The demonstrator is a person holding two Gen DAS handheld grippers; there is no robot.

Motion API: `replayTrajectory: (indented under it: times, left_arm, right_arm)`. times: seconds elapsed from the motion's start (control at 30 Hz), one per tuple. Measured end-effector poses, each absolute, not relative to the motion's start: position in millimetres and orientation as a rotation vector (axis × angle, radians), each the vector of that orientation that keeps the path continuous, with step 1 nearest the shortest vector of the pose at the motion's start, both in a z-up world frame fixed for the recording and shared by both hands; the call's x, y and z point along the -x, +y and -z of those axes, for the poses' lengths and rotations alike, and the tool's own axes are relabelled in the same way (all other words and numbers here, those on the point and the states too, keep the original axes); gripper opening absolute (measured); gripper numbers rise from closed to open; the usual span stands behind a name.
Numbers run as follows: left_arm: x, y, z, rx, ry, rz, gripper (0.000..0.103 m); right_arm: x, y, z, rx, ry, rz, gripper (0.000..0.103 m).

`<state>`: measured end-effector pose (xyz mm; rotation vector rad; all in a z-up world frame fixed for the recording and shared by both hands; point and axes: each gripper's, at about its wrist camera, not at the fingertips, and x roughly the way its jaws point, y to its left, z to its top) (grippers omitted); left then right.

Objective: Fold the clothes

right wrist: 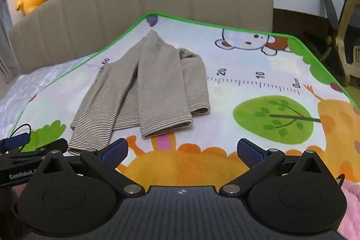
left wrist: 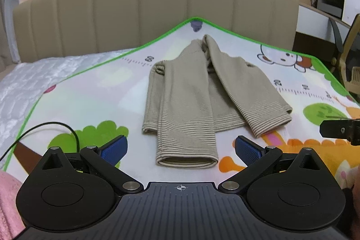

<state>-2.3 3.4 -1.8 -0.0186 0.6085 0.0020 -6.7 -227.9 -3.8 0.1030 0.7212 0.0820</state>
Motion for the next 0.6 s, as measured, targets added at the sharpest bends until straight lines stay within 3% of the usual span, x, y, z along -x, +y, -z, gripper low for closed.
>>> replayTrajectory:
  times: [0.6]
  left_arm:
    - [-1.4, 7.3, 6.8, 0.043, 0.664, -0.026, 0.103]
  right_arm:
    - [3.5, -220.0, 8.6, -0.046, 0.733, -0.079, 0.103]
